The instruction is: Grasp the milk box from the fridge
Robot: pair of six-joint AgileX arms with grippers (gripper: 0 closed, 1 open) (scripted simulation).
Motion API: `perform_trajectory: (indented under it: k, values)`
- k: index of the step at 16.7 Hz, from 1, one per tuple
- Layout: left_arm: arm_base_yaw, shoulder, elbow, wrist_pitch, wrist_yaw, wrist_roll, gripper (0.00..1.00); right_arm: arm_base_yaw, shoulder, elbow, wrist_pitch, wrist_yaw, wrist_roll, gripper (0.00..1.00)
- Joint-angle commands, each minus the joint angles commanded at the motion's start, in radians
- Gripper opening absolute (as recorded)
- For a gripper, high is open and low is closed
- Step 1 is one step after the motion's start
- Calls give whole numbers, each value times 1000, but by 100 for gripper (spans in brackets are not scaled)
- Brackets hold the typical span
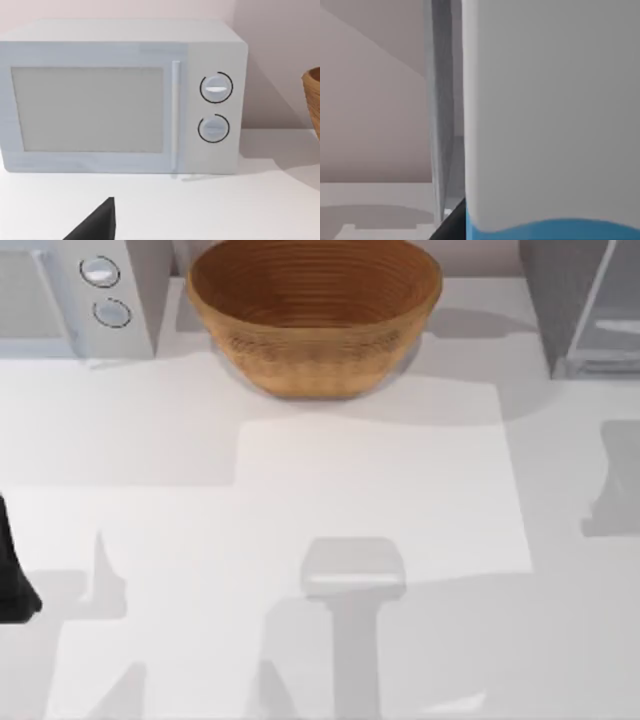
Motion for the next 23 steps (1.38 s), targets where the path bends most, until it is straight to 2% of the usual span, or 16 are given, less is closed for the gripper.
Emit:
perform_trajectory:
  k: [5, 10, 17, 23]
  values:
    - [0, 0, 0, 0, 0, 0, 100, 61, -440, -194, -245, 49, -1, 0]
    - [0, 0, 0, 0, 0, 0, 100, 93, -630, -281, -359, 74, -4, 0]
    - [0, 0, 0, 0, 0, 0, 100, 97, -622, -279, -352, 75, -2, 0]
    - [0, 0, 0, 0, 0, 0, 100, 242, -340, -188, -115, 93, -6, 0]
